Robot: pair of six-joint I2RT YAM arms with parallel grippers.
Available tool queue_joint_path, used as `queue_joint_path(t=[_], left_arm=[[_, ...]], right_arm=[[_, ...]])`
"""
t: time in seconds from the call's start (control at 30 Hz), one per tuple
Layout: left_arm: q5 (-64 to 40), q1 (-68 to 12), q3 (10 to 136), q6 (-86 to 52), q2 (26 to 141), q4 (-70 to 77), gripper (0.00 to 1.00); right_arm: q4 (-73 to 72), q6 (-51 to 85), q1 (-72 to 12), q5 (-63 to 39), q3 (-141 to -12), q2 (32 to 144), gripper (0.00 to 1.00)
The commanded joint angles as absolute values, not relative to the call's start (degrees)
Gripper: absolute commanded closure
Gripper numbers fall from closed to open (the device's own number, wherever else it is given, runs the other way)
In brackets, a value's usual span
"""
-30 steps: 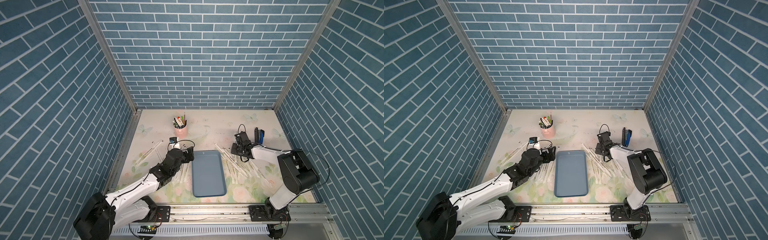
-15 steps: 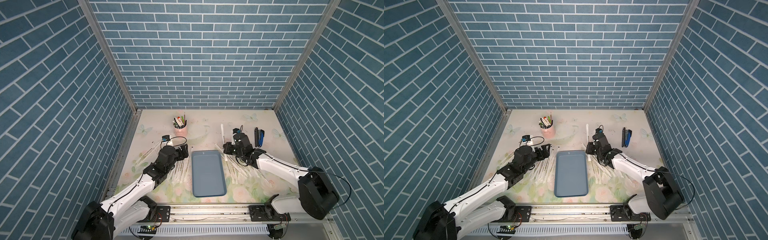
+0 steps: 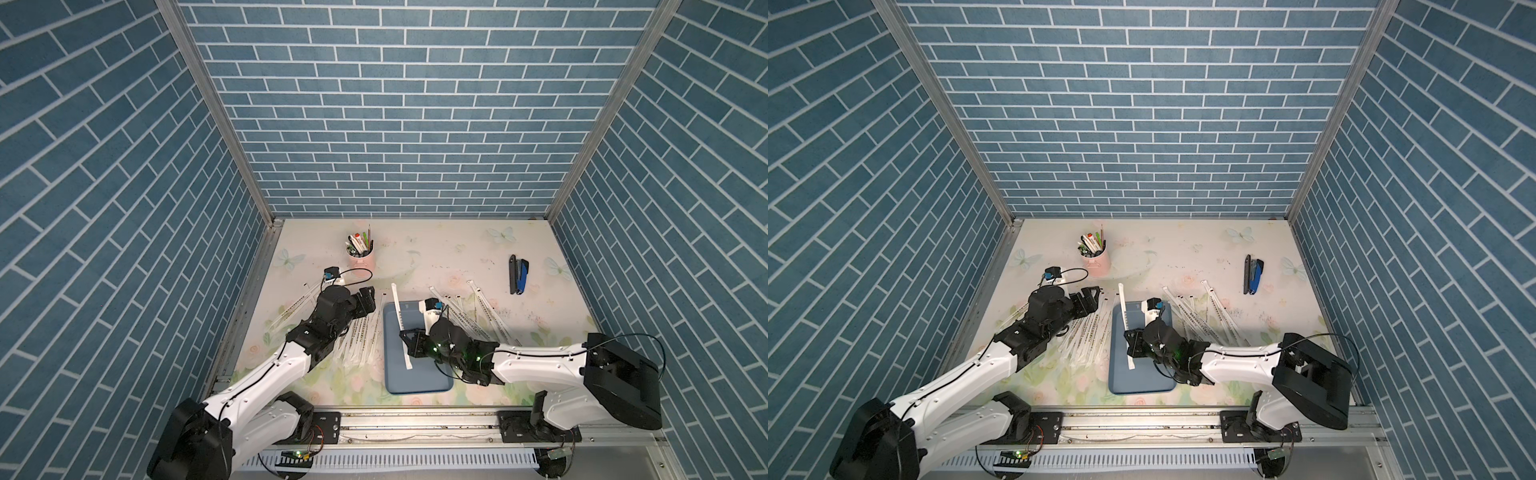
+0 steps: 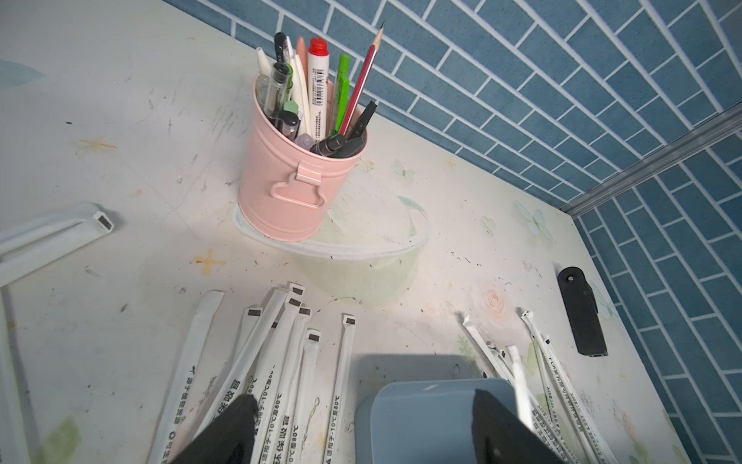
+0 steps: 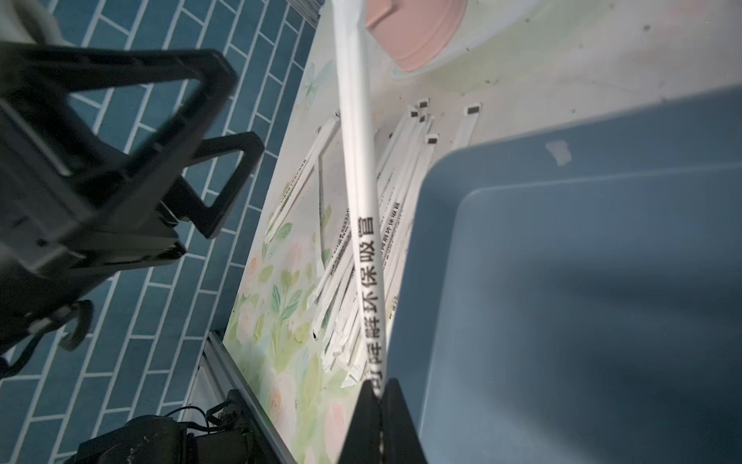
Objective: Put the straws into the storage box
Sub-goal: Pick up the straw from the center of the board, then place the straw in the storage box.
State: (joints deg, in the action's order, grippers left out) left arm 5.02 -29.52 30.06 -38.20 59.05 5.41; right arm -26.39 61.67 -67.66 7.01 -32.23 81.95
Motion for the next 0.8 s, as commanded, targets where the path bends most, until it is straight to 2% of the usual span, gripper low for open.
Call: queue_joint_path(t=[0.0,0.43,0.77], left_arm=[[2.8,-29.2,31.1,-38.7,59.5,6.6,0.13],[-0.4,-29.2,28.1,-40.3,57.4,6.9,0.14],[0.2,-29.2,26.9,-40.3,55.2,6.2,0.14]], right_arm=[[-30.1,70.8,-70.0,9.1,-31.0,83.6,1.00],[-28.4,79.1,-72.1,6.3,-35.6,94.6,1.00],[-17.1,80.9,-72.5,5.9,-42.6,99.5,1.00]])
